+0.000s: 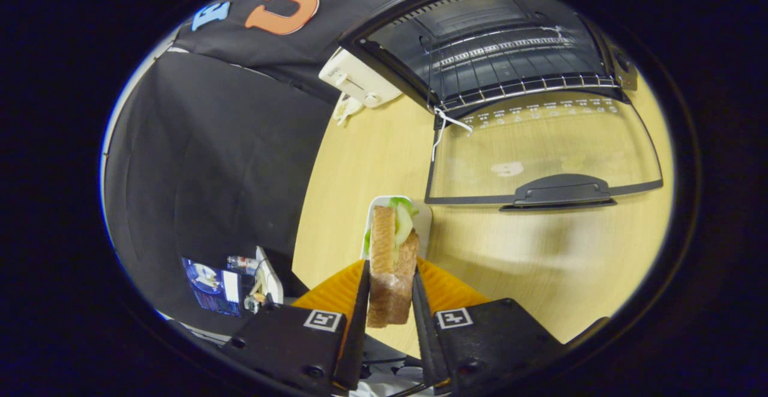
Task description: Open the toaster oven, put the food inside, and close the toaster oven door.
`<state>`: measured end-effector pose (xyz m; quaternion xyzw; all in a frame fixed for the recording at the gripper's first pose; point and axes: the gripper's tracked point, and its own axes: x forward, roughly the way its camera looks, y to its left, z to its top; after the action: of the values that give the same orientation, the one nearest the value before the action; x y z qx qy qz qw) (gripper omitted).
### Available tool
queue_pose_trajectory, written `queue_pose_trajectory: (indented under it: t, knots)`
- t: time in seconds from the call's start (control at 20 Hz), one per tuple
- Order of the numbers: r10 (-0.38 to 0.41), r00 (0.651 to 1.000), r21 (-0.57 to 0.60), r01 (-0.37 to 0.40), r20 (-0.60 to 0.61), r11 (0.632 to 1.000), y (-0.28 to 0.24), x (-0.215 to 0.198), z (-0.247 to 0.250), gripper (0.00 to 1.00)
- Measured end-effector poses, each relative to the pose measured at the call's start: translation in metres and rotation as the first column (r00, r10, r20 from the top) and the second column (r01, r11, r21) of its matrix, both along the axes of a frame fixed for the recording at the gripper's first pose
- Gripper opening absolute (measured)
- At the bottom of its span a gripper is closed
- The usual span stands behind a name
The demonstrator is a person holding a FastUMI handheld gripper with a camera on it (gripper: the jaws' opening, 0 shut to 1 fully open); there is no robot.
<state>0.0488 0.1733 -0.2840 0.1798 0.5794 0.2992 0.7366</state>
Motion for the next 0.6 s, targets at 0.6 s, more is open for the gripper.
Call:
queue_pose_trajectory:
  t: [0.6]
  knots:
    - [-0.021,0.999,0.218,0.013,0.036,0.976,-0.003,-0.009,0.05,0.36]
